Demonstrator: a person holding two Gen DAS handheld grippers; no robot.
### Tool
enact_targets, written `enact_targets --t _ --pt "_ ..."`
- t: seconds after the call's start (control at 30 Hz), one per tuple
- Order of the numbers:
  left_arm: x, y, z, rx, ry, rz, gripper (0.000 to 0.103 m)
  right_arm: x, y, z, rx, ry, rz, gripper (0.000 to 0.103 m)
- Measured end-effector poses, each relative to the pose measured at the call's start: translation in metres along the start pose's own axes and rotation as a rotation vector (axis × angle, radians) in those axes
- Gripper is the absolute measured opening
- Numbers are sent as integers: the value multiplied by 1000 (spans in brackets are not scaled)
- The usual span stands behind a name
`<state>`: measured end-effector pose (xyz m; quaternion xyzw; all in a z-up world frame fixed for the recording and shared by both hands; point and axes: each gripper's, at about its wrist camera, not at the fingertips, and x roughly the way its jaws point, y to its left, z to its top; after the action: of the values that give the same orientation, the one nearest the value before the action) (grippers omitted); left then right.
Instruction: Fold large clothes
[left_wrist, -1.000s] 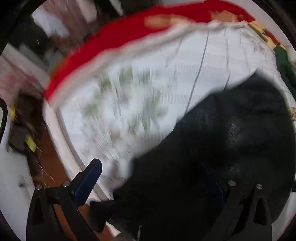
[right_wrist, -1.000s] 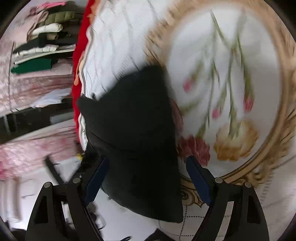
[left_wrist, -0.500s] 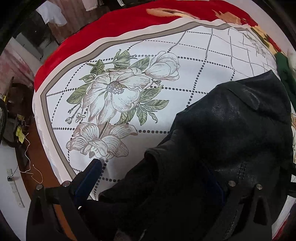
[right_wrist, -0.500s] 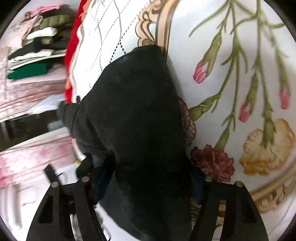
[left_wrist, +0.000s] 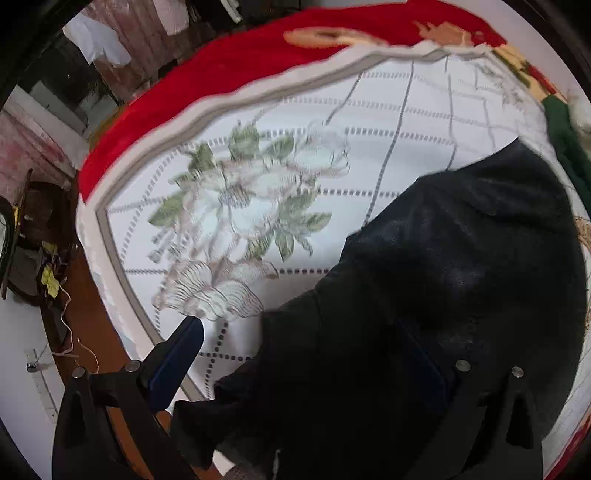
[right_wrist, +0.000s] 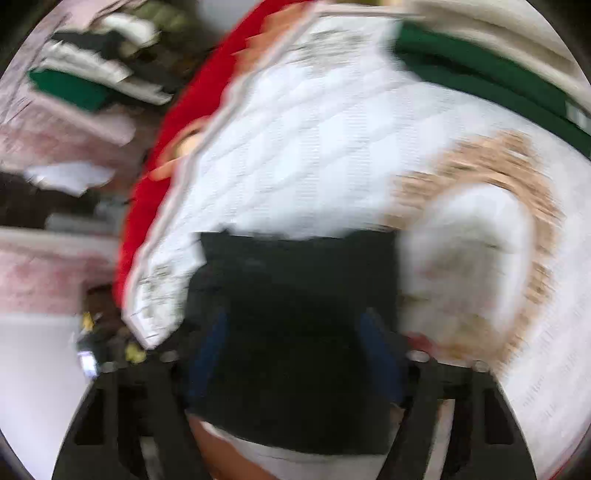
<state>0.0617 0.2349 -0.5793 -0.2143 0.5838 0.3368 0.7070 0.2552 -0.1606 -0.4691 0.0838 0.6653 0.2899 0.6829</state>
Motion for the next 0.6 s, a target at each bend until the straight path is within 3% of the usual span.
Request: enact_targets --t 0.07,0.1,0.17,0.27,0.33,0.43,0.47,0.5,0.6 --pt "6 -1 0 -1 5 -3 103 32 13 12 -10 55 41 28" --pt "7 -2 0 8 4 6 103 55 19 19 -3 90 40 28" --pt "10 -3 -1 25 -9 16 103 95 25 29 -35 115 -82 28" --pt "8 5 -1 4 1 -4 103 103 31 38 -54 130 -120 29" --pt "-9 18 -6 -39 -12 -1 103 87 27 38 -32 156 -84 30" --pt "-44 49 -28 -191 -38 -60 103 42 6 26 30 161 51 41" --pt "-51 59 -36 -247 -32 -90 103 25 -3 20 40 148 55 60" --pt "-57 71 -49 -329 -14 -140 103 16 -9 17 43 134 46 71" --pt "-48 88 -79 -524 73 -272 103 -11 -33 5 61 122 6 71"
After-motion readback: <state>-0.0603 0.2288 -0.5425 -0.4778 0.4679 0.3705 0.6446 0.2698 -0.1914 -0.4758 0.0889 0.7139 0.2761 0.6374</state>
